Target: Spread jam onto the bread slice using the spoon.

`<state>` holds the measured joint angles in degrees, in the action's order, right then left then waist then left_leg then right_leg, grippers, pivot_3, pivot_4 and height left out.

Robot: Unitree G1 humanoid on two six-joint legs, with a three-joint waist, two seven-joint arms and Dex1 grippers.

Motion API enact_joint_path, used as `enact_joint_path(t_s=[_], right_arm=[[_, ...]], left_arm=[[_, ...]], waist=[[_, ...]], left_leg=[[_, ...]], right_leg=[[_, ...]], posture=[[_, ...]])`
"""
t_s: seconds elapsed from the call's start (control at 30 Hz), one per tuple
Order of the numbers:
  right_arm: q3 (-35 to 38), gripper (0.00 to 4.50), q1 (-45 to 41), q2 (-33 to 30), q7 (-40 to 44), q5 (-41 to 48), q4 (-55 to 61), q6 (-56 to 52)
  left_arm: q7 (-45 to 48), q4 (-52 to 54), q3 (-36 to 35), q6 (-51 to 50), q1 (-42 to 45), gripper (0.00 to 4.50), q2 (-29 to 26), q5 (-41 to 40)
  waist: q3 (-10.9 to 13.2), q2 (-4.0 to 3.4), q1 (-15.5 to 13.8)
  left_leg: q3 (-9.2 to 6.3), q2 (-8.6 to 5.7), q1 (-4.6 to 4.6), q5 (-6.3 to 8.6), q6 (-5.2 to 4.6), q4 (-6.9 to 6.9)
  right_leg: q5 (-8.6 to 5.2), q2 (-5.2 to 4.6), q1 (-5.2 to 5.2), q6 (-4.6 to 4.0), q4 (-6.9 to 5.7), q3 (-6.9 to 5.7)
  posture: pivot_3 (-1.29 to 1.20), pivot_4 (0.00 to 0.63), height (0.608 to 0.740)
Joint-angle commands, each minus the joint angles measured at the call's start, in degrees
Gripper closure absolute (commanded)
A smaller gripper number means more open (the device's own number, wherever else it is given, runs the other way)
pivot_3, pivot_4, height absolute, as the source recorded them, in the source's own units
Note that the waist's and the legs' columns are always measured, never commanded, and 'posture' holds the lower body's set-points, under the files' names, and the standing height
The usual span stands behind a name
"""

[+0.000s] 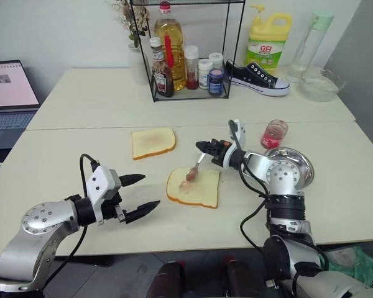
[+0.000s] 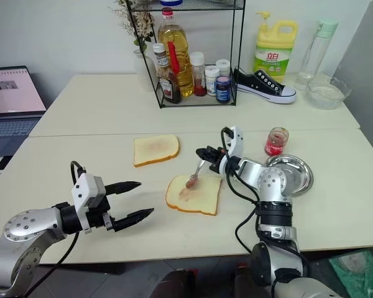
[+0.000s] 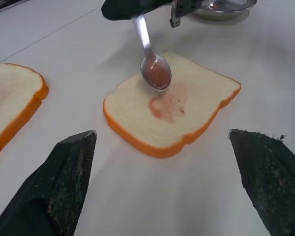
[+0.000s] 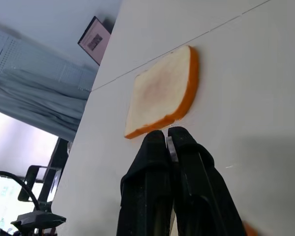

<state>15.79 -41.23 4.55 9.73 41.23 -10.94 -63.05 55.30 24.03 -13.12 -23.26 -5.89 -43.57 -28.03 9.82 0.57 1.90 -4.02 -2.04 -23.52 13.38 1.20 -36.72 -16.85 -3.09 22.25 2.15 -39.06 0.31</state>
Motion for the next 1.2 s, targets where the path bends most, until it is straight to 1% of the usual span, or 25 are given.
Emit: enact_joint_path(t_s=[0.03,0.17,0.3,0.53,0.67,0.93,1.0,1.17,1.2], right_arm=[[-1.9,4.48,0.4,1.8,-0.3,-1.5,-1.4,2.9],[-2.1,4.48,1.1,2.6,-0.9,-2.5,-2.5,3.9],[-2.4,4.48,1.8,1.9,-1.2,-3.0,-2.8,4.0],[-4.4,4.48,3.9,-5.2,1.5,-3.6,0.5,2.0],[-3.1,4.48,4.8,-8.3,1.7,-1.9,3.1,-0.5],[0.8,4.48,6.5,-11.7,0.1,2.1,10.1,-7.0],[3.8,4.48,6.9,-11.8,-1.6,4.2,12.6,-8.5],[10.8,4.48,6.2,-8.2,-5.9,12.3,19.9,-9.6],[13.0,4.48,7.2,-8.0,-7.1,14.8,23.0,-9.6]], left_arm=[[0.4,0.7,-0.4,0.9,0.4,0.0,-1.0,0.0],[0.5,0.8,-0.2,0.9,0.5,0.0,-0.8,0.1],[0.4,0.6,0.0,0.9,0.8,0.0,-0.7,0.3],[0.3,0.1,0.7,1.1,1.5,0.0,-0.4,0.6],[0.3,0.0,1.2,1.2,1.9,0.0,-0.3,0.6],[1.0,-0.6,2.0,1.3,3.1,0.0,-0.6,0.5],[1.5,-0.5,2.7,1.3,4.2,0.0,-0.7,0.3],[2.5,0.9,5.7,-1.0,9.0,0.0,-0.7,-1.1],[3.4,1.4,7.5,-2.6,12.2,0.0,-0.9,-2.2]], waist=[[0.0,0.0,0.0],[0.0,0.0,0.0],[0.0,0.0,0.0],[0.0,0.0,-0.3],[0.0,0.02,-0.4],[0.0,0.02,-0.4],[0.0,0.02,-0.5],[0.0,0.01,-0.3],[0.0,0.0,-0.3]], left_leg=[[0.0,-0.01,0.0,0.0,0.0,0.0],[0.0,0.0,0.0,0.0,0.0,0.0],[0.0,-0.01,0.0,0.0,0.0,0.0],[-0.02,-0.07,0.0,0.0,0.0,0.0],[-0.03,-0.11,0.0,0.0,0.0,-0.01],[-0.03,-0.11,0.0,0.0,0.0,-0.01],[-0.03,-0.11,-0.01,0.0,0.0,-0.01],[-0.03,-0.1,-0.03,0.0,-0.01,-0.01],[-0.04,-0.09,-0.05,0.0,-0.01,-0.01]], right_leg=[[0.0,0.0,0.0,0.0,0.0,-0.01],[0.0,0.02,0.0,0.0,0.0,-0.01],[0.0,0.02,0.0,0.0,0.0,-0.01],[0.0,0.01,-0.03,0.0,0.01,-0.04],[0.0,-0.02,-0.08,0.0,0.03,-0.05],[0.0,-0.03,-0.08,0.01,0.03,-0.06],[0.0,-0.04,-0.09,0.01,0.04,-0.05],[0.0,-0.04,-0.07,0.01,0.03,-0.06],[0.0,-0.03,-0.05,0.01,0.02,-0.06]], posture=[[0.0,0.15,0.74],[0.0,0.15,0.74],[0.0,0.15,0.74],[0.0,0.15,0.74],[0.0,0.15,0.74],[0.0,0.15,0.74],[0.0,0.15,0.74],[0.0,0.15,0.74],[0.0,0.15,0.74]])
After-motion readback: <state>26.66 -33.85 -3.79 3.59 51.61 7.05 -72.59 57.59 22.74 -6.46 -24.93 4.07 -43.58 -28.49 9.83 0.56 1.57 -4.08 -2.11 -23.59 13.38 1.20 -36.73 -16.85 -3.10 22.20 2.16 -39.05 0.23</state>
